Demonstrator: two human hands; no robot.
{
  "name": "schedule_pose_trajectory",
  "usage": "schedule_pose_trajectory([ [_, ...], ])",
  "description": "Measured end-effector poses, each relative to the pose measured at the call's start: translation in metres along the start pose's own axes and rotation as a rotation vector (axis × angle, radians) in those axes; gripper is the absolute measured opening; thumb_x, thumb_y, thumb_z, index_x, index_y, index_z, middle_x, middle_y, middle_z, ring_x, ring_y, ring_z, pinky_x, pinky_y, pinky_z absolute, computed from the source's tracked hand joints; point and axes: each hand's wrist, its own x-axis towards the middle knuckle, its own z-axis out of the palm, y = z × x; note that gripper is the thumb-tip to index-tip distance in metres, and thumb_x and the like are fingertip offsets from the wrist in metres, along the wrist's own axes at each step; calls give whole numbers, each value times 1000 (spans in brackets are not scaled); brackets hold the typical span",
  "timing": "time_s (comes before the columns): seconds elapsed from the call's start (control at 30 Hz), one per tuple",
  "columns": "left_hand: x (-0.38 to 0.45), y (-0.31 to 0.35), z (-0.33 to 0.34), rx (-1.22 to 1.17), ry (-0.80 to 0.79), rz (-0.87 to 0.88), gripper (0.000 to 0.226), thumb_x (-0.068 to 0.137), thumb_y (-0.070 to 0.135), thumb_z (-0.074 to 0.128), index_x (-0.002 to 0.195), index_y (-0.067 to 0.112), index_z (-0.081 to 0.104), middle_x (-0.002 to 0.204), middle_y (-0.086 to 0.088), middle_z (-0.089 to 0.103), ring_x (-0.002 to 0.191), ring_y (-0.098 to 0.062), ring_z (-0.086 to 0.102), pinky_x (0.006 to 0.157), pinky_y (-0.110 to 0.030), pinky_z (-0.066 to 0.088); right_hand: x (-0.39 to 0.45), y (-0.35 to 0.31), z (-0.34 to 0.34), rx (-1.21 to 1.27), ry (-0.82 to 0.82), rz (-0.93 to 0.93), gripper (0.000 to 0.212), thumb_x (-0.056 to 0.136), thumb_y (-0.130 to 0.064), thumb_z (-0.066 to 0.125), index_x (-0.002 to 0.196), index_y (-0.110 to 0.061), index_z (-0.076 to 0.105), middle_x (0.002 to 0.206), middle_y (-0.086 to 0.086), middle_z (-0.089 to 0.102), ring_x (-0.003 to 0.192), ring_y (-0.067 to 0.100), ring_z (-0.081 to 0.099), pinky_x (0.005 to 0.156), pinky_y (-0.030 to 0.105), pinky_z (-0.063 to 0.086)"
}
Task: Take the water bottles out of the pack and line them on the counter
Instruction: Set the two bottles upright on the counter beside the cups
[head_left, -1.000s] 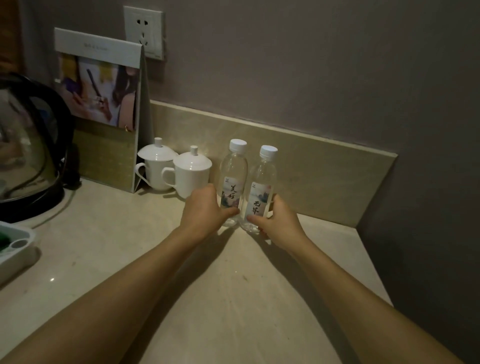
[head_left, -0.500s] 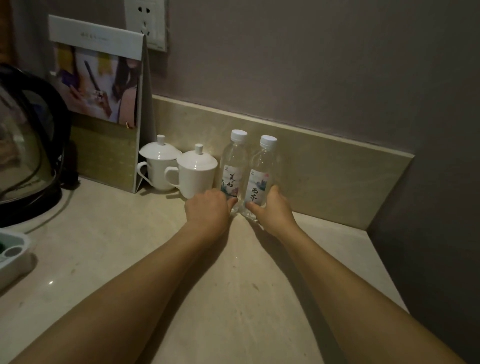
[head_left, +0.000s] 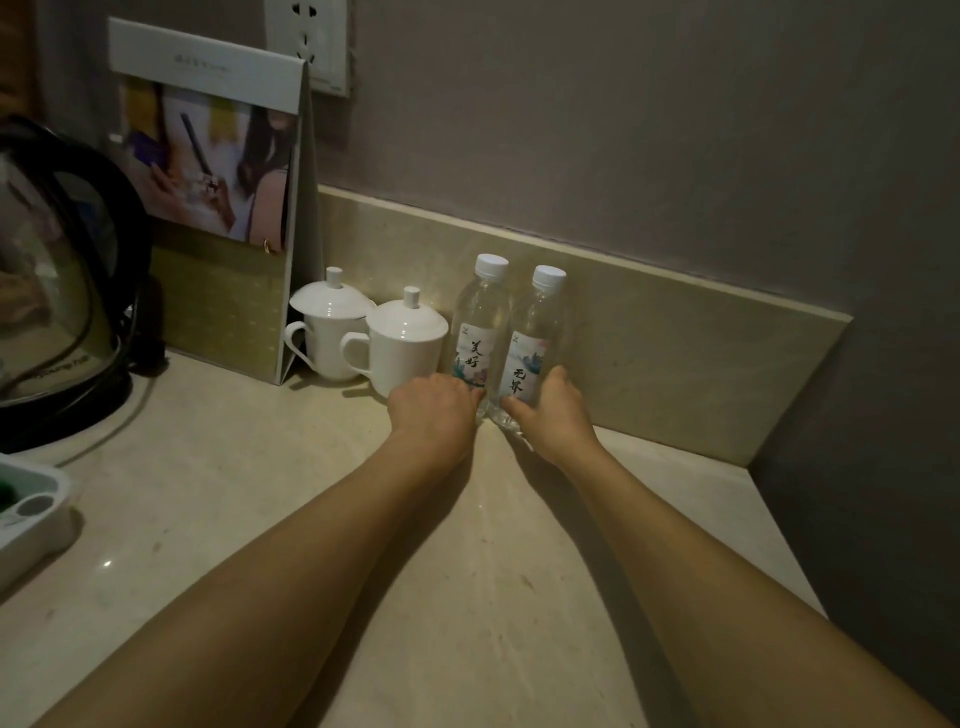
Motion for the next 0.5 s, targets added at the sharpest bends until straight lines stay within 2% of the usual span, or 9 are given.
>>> schedule_pose_trajectory([
  [0.13, 4, 0, 2, -15, -5, 8, 45, 103, 45, 33, 113, 16, 67, 113, -6, 67, 105, -26, 65, 71, -31, 38, 5, 4, 1, 19, -11, -17, 54, 89, -30, 67, 124, 1, 41, 131, 19, 51, 119, 34, 52, 88, 35, 44],
  [0.3, 9, 0, 4, -18, -7, 3, 45, 103, 44, 34, 112, 15, 68, 111, -6, 68, 104, -27, 66, 71, -31, 40, 8, 10, 3, 41, -29, -54, 50, 89, -28, 66, 122, 3, 43, 128, 20, 53, 118, 34, 53, 81, 28, 38],
  [0.5, 12, 0, 7, -22, 3, 14, 45, 103, 43, 34, 109, 15, 68, 108, -7, 68, 100, -27, 66, 70, -31, 42, 12, 14, 4, 36, -50, -82, 52, 90, -28, 65, 125, 3, 41, 130, 19, 51, 121, 32, 51, 85, 27, 39],
])
